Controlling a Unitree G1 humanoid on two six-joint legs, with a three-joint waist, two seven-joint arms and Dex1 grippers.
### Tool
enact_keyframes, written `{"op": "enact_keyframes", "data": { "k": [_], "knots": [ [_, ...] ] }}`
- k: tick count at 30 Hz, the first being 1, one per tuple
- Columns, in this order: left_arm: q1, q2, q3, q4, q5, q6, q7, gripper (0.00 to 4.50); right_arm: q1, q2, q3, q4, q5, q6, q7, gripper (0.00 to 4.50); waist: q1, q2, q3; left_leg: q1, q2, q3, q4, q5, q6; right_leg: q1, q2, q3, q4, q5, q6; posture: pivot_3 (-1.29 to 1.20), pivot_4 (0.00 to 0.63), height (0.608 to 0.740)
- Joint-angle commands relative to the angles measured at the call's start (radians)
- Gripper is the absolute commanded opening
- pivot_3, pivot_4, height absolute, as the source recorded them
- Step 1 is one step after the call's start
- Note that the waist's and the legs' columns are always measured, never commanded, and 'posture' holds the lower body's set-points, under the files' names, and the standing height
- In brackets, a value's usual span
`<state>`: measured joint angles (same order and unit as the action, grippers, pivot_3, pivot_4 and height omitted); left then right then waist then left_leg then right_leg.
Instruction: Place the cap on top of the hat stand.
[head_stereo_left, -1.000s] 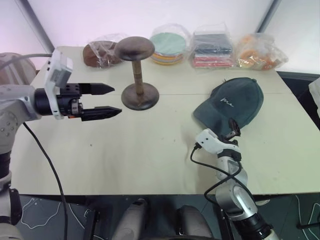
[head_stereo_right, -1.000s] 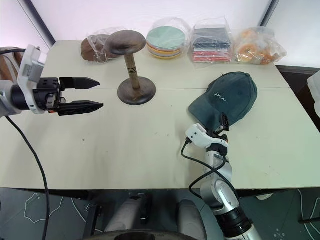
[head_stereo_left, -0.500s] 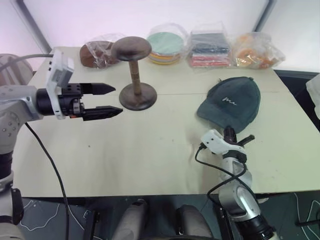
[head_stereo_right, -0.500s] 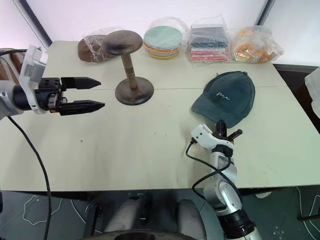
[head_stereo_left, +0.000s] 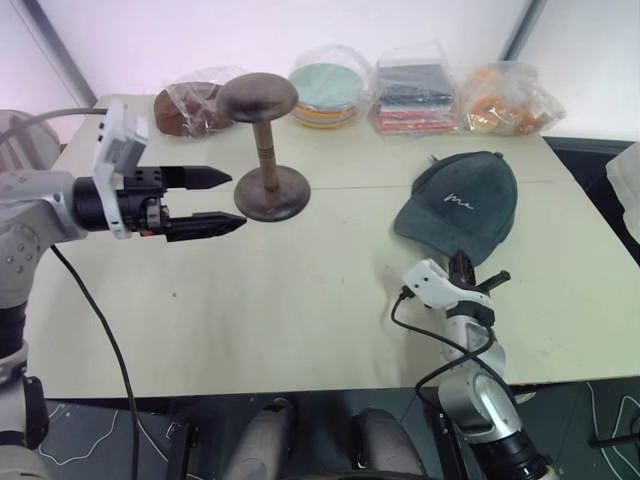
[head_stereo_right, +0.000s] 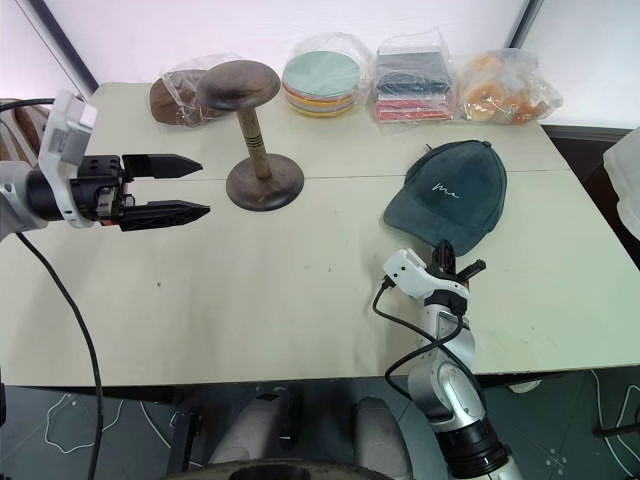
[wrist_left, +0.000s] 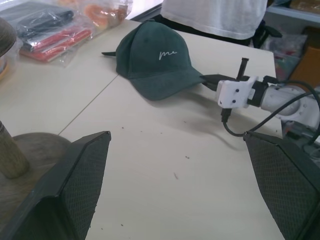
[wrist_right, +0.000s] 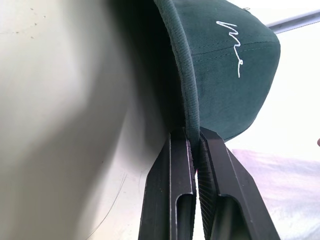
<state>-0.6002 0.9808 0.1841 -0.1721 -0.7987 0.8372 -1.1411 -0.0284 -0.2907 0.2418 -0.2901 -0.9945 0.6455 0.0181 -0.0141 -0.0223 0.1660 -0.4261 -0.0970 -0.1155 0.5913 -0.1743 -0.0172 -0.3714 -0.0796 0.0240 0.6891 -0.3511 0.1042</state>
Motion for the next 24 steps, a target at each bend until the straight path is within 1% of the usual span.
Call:
{"op": "enact_keyframes", "data": {
  "k": [1, 15, 24],
  "knots": [
    [-0.023, 0.006, 0.029, -0.014, -0.011, -0.013, -0.003, 4.50, -0.007, -0.002, -0.009, -0.045, 0.013, -0.050, -0.004, 0.05, -0.001, 0.000, 0.000, 0.000, 0.000, 0.000, 0.000, 0.000, 0.000, 0.000, 0.000, 0.000, 0.000, 0.000, 0.000, 0.00, 0.150, 0.740],
    [-0.034, -0.009, 0.012, 0.008, 0.003, -0.026, -0.013, 4.50, -0.006, -0.010, -0.065, -0.093, 0.024, -0.160, -0.067, 0.05, -0.001, 0.001, 0.001, 0.000, 0.000, 0.000, 0.000, 0.000, 0.000, 0.000, 0.000, 0.000, 0.000, 0.000, 0.000, 0.00, 0.150, 0.740],
    [-0.031, -0.013, 0.003, 0.034, 0.018, -0.058, -0.037, 4.50, -0.024, 0.011, -0.076, -0.101, 0.007, -0.171, -0.063, 0.05, -0.002, 0.002, 0.001, 0.000, 0.000, 0.000, -0.001, 0.000, 0.000, 0.000, 0.000, 0.000, 0.000, 0.000, 0.000, 0.00, 0.150, 0.740]
  ]
}}
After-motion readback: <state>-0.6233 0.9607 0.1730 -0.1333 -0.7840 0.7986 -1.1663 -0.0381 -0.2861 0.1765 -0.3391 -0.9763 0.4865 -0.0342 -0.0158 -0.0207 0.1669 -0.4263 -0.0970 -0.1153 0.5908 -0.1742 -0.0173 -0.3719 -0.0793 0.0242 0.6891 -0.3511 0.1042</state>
